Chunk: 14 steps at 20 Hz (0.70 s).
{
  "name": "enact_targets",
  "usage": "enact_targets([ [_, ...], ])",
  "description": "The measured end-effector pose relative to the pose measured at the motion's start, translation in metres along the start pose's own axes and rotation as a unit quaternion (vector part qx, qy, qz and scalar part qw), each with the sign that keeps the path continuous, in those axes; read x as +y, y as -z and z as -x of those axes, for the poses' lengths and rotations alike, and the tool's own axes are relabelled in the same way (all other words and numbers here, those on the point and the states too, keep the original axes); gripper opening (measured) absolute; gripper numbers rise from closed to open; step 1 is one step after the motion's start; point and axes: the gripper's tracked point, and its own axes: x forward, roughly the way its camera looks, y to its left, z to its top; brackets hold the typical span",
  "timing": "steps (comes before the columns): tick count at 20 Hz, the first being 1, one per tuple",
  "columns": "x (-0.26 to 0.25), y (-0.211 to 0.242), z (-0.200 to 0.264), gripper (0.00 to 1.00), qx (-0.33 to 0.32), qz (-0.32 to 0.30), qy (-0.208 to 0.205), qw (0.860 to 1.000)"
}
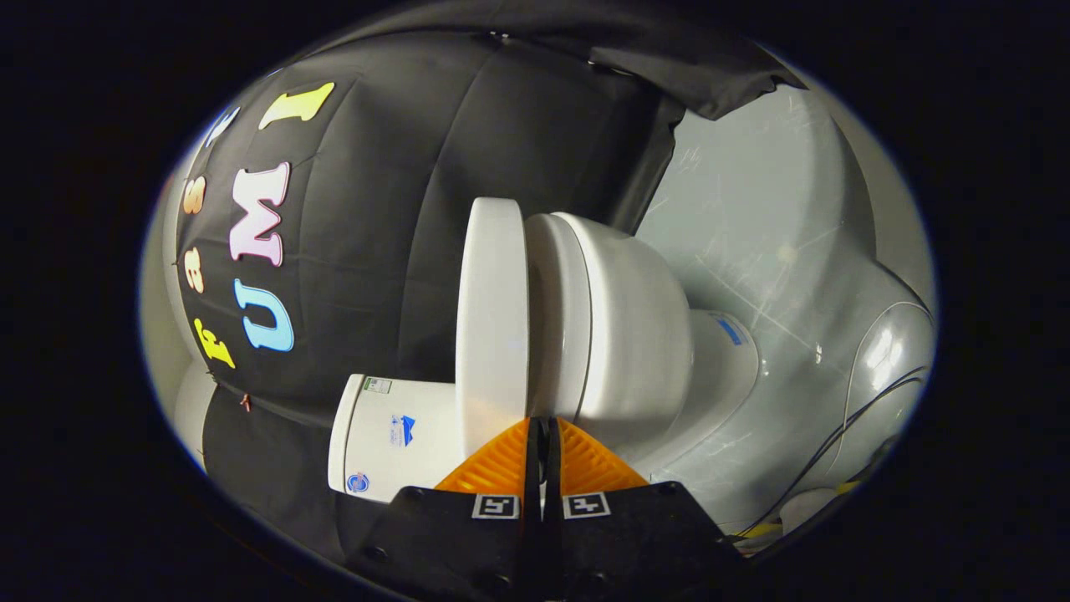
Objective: Open the toilet lid.
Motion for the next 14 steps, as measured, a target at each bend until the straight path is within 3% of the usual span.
enact_targets([
  [14, 0.06, -0.003, 0.015, 0.05, -0.009, 0.071, 0.019, 0.997],
])
